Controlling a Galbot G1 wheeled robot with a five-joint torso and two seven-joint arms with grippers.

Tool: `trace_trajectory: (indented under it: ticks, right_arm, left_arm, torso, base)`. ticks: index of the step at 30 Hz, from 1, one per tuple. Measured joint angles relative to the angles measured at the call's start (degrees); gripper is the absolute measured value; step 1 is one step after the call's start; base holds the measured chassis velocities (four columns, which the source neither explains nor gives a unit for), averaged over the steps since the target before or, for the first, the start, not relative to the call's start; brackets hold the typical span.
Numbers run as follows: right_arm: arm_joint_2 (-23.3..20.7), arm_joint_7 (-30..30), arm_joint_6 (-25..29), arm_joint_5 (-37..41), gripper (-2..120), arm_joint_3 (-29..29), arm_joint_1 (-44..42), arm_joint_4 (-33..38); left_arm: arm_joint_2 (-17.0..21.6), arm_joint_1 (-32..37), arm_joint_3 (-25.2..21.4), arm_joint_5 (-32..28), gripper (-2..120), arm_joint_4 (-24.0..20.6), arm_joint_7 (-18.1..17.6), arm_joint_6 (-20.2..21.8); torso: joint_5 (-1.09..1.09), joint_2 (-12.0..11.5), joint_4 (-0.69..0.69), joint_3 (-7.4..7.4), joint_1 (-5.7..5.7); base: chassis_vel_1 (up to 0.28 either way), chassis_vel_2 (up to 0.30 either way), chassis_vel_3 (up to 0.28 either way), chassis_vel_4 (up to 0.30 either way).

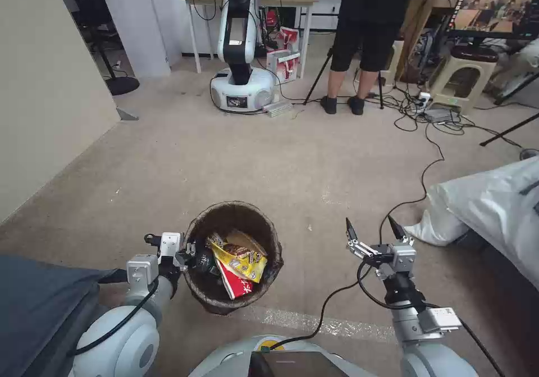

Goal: Pick up the trash bin, then pick up the garbage from the floor and place it into the trash bin.

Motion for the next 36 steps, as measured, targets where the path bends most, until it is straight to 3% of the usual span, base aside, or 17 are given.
trace_trajectory:
  ticks: [13, 36]
  right_arm:
    - [-1.56, 1.26, -1.25, 0.83, 100, -2.07, 2.38, -1.4]
    - [-1.05, 3.26, -1.07, 1.3, 100, -2.54, 2.75, -0.7]
  left_arm:
    - [0.9, -1.57, 1.11, -6.7, 2, 0.05, -4.36, 0.05]
    - [1.47, -5.14, 4.09, -6.83, 2, 9.69, -4.32, 0.12]
  torso:
    - [0.0, 0.0, -0.01, 0.0, 0.0]
    - [0.0, 0.0, -0.01, 0.0, 0.0]
  base:
    - [0.0, 0.0, 0.0, 0.0]
    - [0.0, 0.0, 0.0, 0.0]
